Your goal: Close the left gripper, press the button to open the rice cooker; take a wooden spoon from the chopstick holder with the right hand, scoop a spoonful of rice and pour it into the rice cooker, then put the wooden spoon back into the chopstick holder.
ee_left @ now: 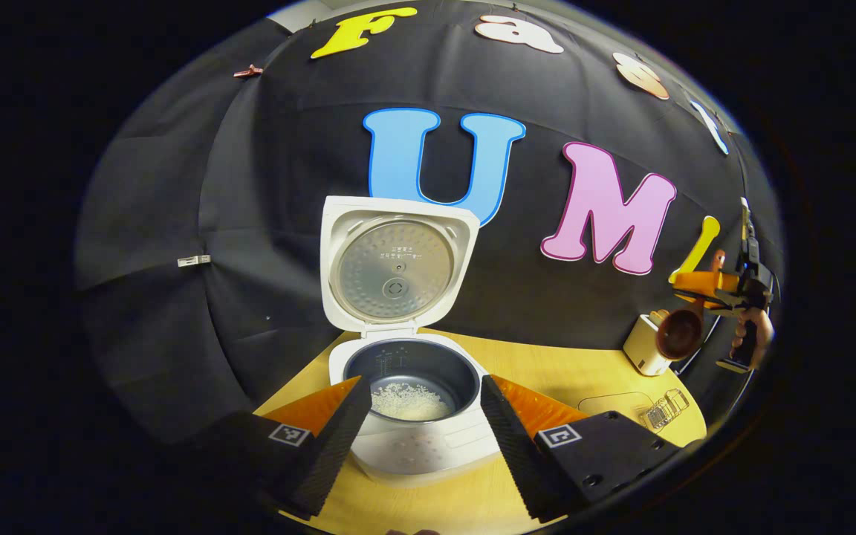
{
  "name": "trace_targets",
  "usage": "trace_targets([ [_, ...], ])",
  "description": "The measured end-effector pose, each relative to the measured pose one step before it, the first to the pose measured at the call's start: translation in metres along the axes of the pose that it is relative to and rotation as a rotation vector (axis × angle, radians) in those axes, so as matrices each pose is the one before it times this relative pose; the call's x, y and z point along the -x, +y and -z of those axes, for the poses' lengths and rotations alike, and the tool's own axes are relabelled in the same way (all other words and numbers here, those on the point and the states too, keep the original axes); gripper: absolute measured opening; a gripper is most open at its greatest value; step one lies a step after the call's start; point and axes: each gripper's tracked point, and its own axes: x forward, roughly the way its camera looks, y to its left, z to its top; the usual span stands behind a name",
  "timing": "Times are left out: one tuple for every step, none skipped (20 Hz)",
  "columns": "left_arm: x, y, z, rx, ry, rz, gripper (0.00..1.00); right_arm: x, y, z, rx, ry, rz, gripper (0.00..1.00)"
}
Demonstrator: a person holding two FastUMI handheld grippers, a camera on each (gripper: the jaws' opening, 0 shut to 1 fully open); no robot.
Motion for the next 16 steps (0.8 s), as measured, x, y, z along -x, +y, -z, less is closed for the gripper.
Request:
trace_targets([
  [0.00063, -0.00700, -0.00121, 0.00966, 0.00078, -0.00212, 0.95, 0.01645, -0.02762, -0.00464, 0.01083, -0.00362, 0.03468, 0.20],
  [0.00058, -0.00622, -0.00171, 0.00408, -0.00123, -0.00235, 0.95, 0.01136, -0.02331, 0.00033, 0.01780, 0.00060, 0.03155, 0.20],
  [0.00122, -0.00532, -0.00189, -0.00492, -0.00146, -0.00600, 0.95, 0.01095, -0.02723, -0.00012, 0.02339, 0.00502, 0.04327, 0.20],
  [0.00195, -0.00496, -0.00194, -0.00416, -0.00176, -0.00185, 0.95, 0.00557, -0.01965, 0.00197, 0.01285, 0.00663, 0.02483, 0.20],
  [0.00238, -0.00695, -0.00283, -0.00263, -0.00539, -0.00036, 0.95, 0.00857, -0.02794, 0.00502, 0.01361, 0.00833, 0.03639, 0.20],
  [0.00407, -0.00805, -0.00207, 0.00360, -0.00264, 0.00174, 0.95, 0.00458, -0.02321, 0.00605, 0.01403, 0.01121, 0.03129, 0.20],
  [0.00239, -0.00472, 0.00027, 0.00574, 0.00101, 0.00113, 0.95, 0.00230, -0.02006, 0.00845, 0.01485, 0.01155, 0.02953, 0.20],
  [0.00405, -0.00752, 0.00016, 0.00774, 0.00375, -0.00023, 0.95, -0.00266, -0.01806, 0.01001, 0.01303, 0.01309, 0.02353, 0.20],
  [0.00557, -0.00845, -0.00046, 0.00264, 0.00266, -0.00077, 0.95, -0.00426, -0.02042, 0.01394, 0.00078, 0.02015, 0.03165, 0.20],
  [0.00307, -0.00308, -0.00017, -0.00744, 0.00266, -0.00559, 0.95, -0.00469, -0.01162, 0.01054, -0.00962, 0.01338, 0.01420, 0.20],
  [0.00384, -0.00355, 0.00092, -0.01292, 0.00274, -0.00922, 0.95, -0.00798, -0.01505, 0.01825, -0.01014, 0.02261, 0.01924, 0.20],
  [0.00388, -0.00316, -0.00082, -0.00852, 0.00572, -0.01202, 0.95, -0.00555, -0.00751, 0.01003, -0.01081, 0.01850, 0.00747, 0.20],
  [0.00422, -0.00100, 0.00090, 0.00048, 0.00581, -0.01517, 0.95, -0.00949, -0.00501, 0.00907, -0.00425, 0.01209, -0.00259, 0.20],
  [0.00364, -0.00129, 0.00008, 0.00467, 0.00363, -0.01341, 0.95, -0.00848, -0.00477, 0.01014, 0.01055, 0.01768, -0.00139, 0.20],
  [0.00758, -0.00084, -0.00059, -0.00069, -0.00309, -0.02353, 0.95, -0.01014, 0.00110, 0.00993, -0.01150, 0.01558, -0.02474, 0.20],
  [0.00439, 0.00110, -0.00024, -0.00054, -0.00199, -0.01345, 0.95, -0.00470, -0.00109, 0.00745, 0.00110, 0.01163, -0.00426, 0.20],
])
